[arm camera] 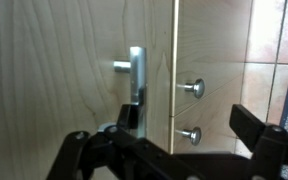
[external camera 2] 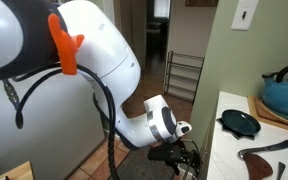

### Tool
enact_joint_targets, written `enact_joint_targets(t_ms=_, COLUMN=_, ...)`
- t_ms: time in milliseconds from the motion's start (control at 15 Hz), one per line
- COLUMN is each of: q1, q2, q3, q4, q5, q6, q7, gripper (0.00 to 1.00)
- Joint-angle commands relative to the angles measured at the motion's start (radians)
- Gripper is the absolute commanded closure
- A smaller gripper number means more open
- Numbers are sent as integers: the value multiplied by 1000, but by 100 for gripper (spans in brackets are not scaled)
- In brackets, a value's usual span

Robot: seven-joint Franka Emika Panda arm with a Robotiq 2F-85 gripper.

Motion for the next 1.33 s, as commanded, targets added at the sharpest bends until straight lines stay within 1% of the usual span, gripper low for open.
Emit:
enact_joint_targets(t_ms=0, q1=-29, q2=10, q3=36, q4=-12, q5=107, q6=41, q7=-134, gripper=0)
enact_joint_targets(t_ms=333, q1=-52, q2=-12, q3=82, q4=-40, q5=301, q6=34, q7=-349, gripper=0)
enact_joint_targets(t_ms=533, q1=-42, q2=-16, q3=85, q4=-43, q5=394, q6=13, q7=-423, gripper=0)
enact_joint_targets(t_ms=800, q1=-24, q2=-32, q3=88, q4=-53, q5=514, q6=-2, q7=-462, gripper=0)
enact_joint_targets(t_ms=867, q1=-12, q2=-32, q3=83, q4=-53, q5=540, q6=-12, q7=-450, gripper=0)
enact_joint_targets(t_ms=1000, q1=11, q2=-33, q3=71, q4=-52, q5=571, q6=-22, q7=-428, gripper=0)
enact_joint_targets(t_ms=1267, q1=37, q2=-53, q3=56, q4=-64, q5=610, q6=-19, q7=-411, gripper=0)
